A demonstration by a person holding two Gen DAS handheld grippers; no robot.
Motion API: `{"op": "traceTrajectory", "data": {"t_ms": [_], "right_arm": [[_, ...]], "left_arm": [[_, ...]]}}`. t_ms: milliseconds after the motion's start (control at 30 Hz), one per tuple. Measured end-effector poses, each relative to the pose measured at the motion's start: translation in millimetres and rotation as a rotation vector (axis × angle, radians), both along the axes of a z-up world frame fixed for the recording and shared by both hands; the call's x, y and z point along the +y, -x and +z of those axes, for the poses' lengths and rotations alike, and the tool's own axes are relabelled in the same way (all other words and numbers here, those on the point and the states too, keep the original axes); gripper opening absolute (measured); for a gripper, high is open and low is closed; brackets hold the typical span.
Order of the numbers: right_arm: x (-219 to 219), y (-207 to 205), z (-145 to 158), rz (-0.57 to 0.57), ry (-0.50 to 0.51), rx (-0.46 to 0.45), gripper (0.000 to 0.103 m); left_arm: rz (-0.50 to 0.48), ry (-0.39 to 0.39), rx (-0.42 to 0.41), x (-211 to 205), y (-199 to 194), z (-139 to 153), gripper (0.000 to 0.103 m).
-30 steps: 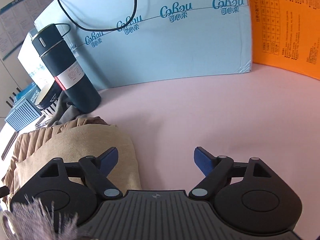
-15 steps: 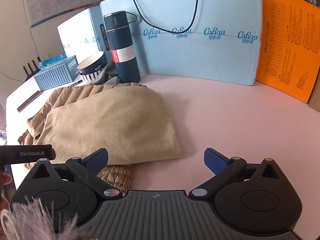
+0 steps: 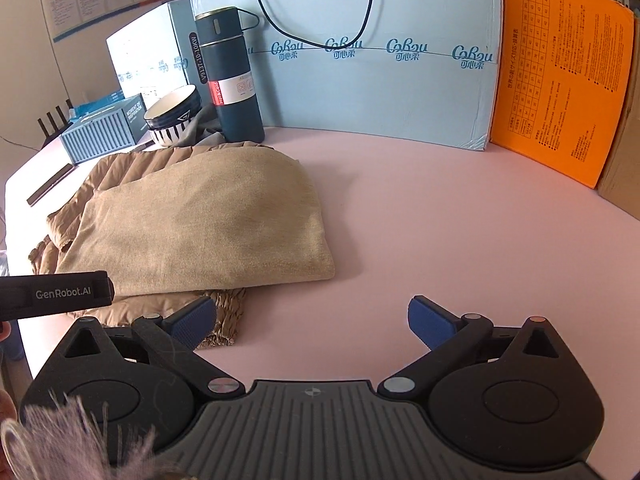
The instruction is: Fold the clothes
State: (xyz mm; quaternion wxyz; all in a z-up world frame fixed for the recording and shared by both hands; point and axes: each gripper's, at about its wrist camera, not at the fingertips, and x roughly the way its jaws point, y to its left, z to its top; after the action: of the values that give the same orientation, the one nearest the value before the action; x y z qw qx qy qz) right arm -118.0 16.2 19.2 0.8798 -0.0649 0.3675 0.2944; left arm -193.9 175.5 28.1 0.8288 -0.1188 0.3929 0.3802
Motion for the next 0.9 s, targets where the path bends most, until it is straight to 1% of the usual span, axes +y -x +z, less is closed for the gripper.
{"op": "traceTrajectory", "data": {"t_ms": [67, 200, 500, 900], "right_arm": [[0.8, 2.5, -1.2, 0.017, 0.031, -0.009, 0.103], [0.2, 5.4, -1.9, 0.04, 0.055, -0.017, 0.103], [-2.5, 3.0, -5.4, 0.055, 0.077, -0.001, 0.103], [-6.1, -4.4, -10.4, 0.038, 0.087, 0.022, 0.103]], "left_arm": [[-0.007, -0.001, 0.0, -4.2, -1.3, -0.4, 0.088], [-0.021, 0.0, 0.008, -10.0, -3.4, -2.8, 0.088], [-0.039, 0.005, 0.01, -15.0, -10.0, -6.1, 0.088], [-0.065, 0.003, 0.014, -17.7, -23.5, -9.1, 0.088]]}}
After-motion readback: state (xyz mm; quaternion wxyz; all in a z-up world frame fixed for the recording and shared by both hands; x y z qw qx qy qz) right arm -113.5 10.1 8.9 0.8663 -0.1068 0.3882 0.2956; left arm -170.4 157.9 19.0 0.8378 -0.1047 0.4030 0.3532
